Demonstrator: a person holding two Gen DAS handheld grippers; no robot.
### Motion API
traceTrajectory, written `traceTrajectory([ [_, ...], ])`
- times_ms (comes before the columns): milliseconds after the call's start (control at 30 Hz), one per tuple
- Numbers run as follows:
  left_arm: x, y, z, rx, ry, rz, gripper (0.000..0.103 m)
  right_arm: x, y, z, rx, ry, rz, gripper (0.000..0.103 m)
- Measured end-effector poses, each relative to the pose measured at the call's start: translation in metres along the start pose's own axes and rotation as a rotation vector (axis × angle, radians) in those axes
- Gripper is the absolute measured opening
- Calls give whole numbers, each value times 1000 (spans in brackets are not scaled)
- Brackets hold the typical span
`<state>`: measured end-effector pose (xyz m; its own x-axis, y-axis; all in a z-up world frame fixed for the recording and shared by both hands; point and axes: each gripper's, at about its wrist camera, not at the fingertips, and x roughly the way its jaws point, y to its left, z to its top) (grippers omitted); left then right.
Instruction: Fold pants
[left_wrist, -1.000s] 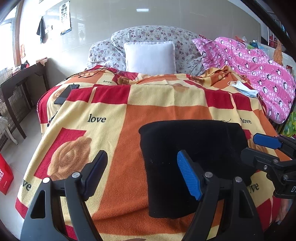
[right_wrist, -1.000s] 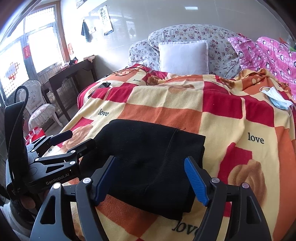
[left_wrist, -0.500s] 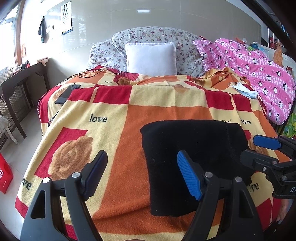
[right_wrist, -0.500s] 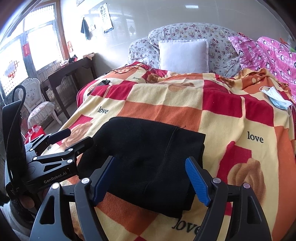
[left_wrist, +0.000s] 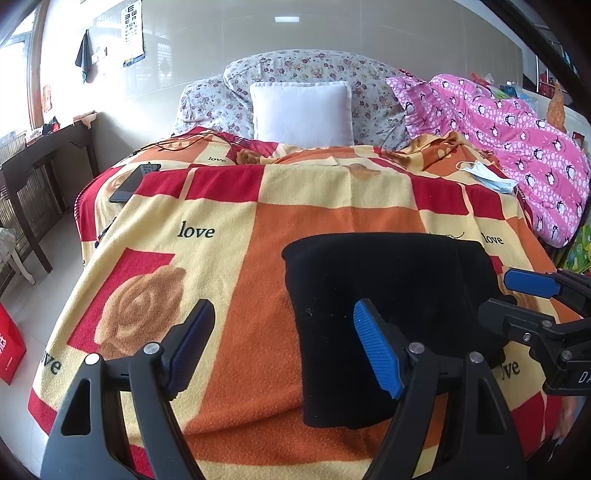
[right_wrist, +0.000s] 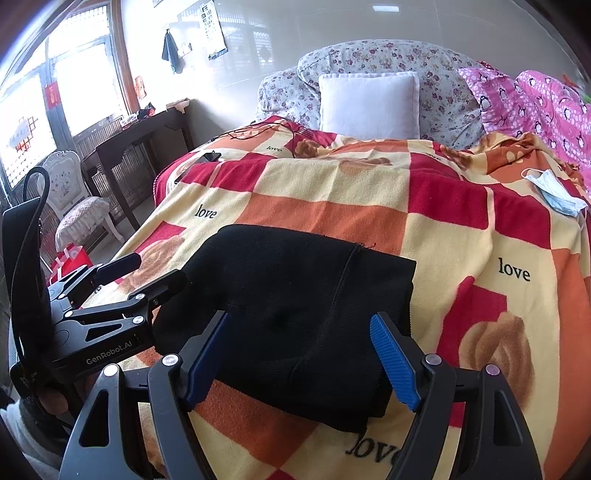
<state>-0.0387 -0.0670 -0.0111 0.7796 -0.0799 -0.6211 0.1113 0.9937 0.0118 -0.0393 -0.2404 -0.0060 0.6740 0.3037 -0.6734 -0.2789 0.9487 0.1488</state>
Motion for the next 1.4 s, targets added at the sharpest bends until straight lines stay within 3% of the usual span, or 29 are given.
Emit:
traceTrajectory([
  [1400, 3, -1, -3, -11, 17, -7, 78, 7, -2, -3, 10, 25, 3, 80],
])
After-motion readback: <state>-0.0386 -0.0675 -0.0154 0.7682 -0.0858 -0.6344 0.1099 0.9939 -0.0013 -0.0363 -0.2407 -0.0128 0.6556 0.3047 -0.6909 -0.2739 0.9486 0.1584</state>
